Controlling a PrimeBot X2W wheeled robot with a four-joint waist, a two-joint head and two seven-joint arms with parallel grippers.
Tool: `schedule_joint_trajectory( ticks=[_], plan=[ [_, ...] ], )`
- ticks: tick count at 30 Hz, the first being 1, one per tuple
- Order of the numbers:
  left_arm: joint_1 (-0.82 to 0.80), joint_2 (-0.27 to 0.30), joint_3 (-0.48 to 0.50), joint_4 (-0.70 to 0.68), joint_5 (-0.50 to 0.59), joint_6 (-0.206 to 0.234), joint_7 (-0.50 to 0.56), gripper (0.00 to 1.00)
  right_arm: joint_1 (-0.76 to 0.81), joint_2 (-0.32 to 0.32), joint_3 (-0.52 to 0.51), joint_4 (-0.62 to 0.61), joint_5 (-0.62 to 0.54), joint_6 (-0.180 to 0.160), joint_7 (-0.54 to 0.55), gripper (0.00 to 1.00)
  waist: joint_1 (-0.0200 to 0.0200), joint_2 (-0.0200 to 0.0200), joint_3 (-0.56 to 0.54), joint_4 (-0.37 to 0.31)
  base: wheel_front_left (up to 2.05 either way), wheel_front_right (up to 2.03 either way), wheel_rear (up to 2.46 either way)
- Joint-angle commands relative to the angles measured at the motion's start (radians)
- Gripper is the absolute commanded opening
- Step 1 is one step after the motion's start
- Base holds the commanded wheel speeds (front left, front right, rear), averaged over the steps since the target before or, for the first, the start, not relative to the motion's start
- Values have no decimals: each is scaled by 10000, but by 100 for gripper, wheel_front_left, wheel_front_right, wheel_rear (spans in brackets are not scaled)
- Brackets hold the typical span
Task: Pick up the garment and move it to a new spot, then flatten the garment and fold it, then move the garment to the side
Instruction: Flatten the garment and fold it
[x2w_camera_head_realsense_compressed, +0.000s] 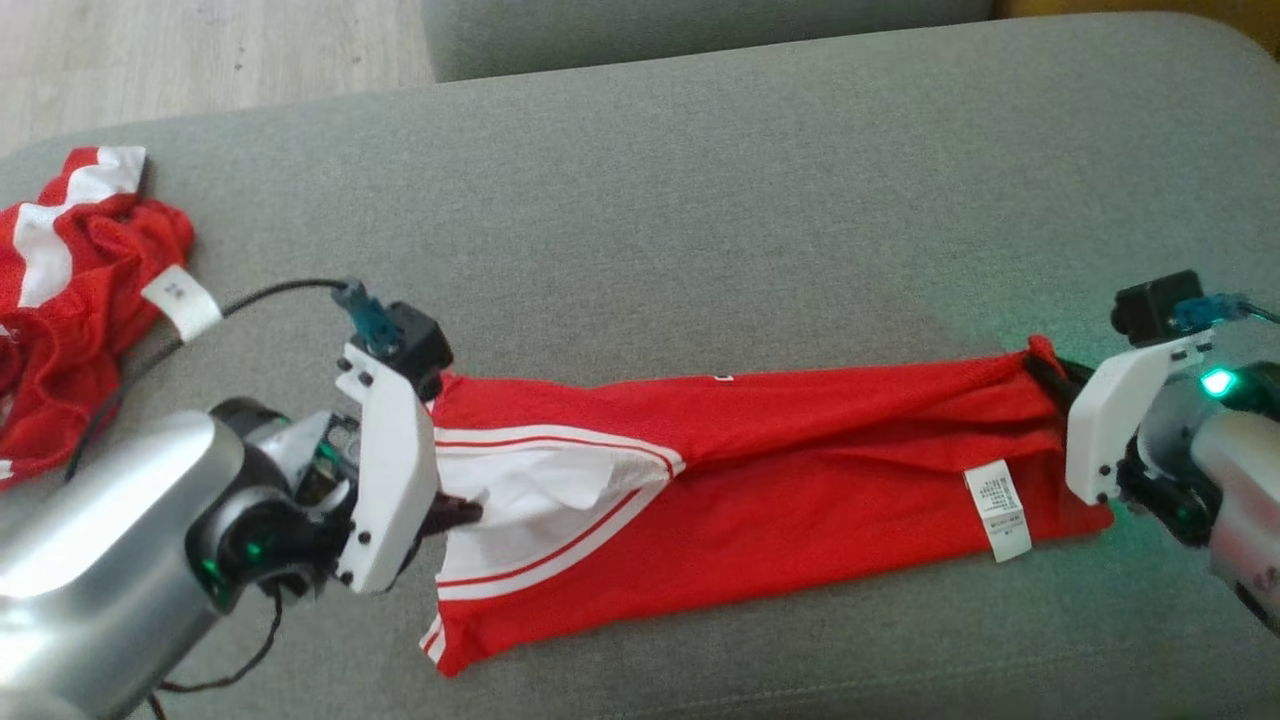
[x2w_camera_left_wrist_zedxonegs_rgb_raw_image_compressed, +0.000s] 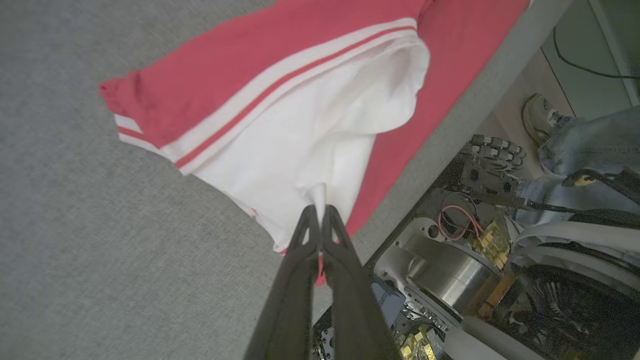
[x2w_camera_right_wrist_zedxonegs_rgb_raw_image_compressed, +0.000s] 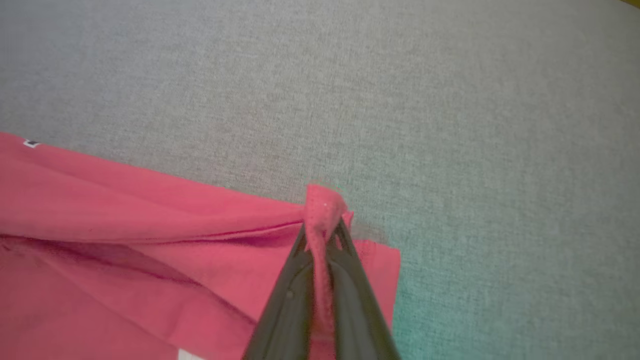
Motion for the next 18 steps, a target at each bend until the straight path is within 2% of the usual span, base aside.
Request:
schedule_joint_trajectory(
  ticks=[1, 4, 5, 6, 7, 9, 10, 18],
  plan=[
    [-357, 436, 442, -270, -25, 49, 31, 0, -248, -402, 138, -179, 119, 67, 60, 0, 0, 0, 31, -31, 0, 0, 0],
    [-208, 374, 319, -274, -86, 62, 101, 0, -355, -484, 483, -233, 184, 67, 247, 0, 0, 0, 47, -64, 0, 0, 0],
    [-159, 347, 277, -258, -102, 56, 115, 0, -384, -498, 595, -249, 196, 67, 289, 13, 0, 0, 43, -70, 0, 0, 0],
    [-109, 305, 250, -228, -117, 57, 94, 0, -410, -511, 683, -260, 216, 67, 306, 37, 0, 0, 35, -75, 0, 0, 0],
    [-56, 252, 223, -183, -126, 60, 62, 0, -429, -518, 755, -249, 242, 67, 318, 100, 0, 0, 21, -80, 0, 0, 0],
    [72, 151, 131, -52, -162, 28, 36, 48, -439, -503, 908, -230, 253, 67, 355, 100, 0, 0, -36, -92, 0, 0, 0],
    [130, 101, 98, 24, -163, 12, -11, 98, -436, -495, 973, -212, 250, 67, 362, 100, 0, 0, -76, -97, 0, 0, 0],
    [392, 80, 442, 359, -260, -197, -953, 100, -424, -742, 1198, -676, 507, 67, 32, 100, 0, 0, -682, -163, 0, 0, 0]
  ],
)
